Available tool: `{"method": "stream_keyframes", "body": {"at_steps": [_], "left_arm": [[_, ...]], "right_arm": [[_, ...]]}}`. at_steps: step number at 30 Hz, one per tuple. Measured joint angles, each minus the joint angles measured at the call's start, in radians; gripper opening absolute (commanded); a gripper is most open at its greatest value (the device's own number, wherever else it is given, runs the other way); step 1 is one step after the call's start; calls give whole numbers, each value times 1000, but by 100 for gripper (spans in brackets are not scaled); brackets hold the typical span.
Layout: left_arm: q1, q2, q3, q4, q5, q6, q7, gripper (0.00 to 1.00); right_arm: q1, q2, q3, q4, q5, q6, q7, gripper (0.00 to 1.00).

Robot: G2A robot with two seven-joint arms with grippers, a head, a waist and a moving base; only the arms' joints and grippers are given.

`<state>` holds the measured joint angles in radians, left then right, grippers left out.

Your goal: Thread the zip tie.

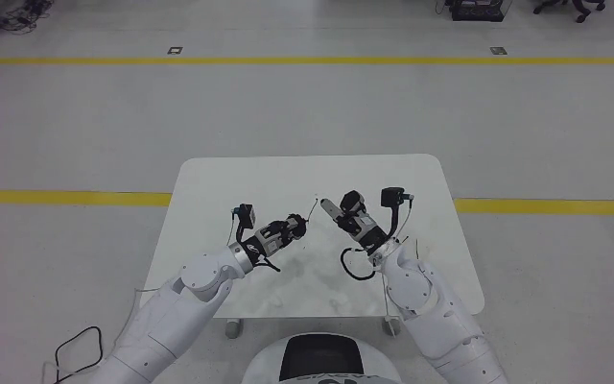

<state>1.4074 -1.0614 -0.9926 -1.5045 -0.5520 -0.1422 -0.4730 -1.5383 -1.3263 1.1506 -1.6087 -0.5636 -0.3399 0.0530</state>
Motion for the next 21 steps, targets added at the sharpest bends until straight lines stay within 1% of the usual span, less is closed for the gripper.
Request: {"method": "stream_keyframes", "body": {"at_steps": [2,4,9,12,15,16,21], "left_arm": [[0,0,0,0,0,0,0,0],[0,0,0,0,0,0,0,0],[0,0,0,0,0,0,0,0],[0,0,0,0,0,0,0,0],[0,0,0,0,0,0,0,0],[0,0,0,0,0,0,0,0],[0,0,0,0,0,0,0,0]], "right_arm": [[-1,0,1,-1,5,0,-2,100],[-2,1,6,-9,42,0,5,100],[0,15,36,-42,187,0,93,100],[4,32,80,-63,328,0,193,100],[7,45,121,-72,436,0,286,100],[8,50,136,-71,489,0,338,100],[23,65,185,-36,646,0,545,100]]}}
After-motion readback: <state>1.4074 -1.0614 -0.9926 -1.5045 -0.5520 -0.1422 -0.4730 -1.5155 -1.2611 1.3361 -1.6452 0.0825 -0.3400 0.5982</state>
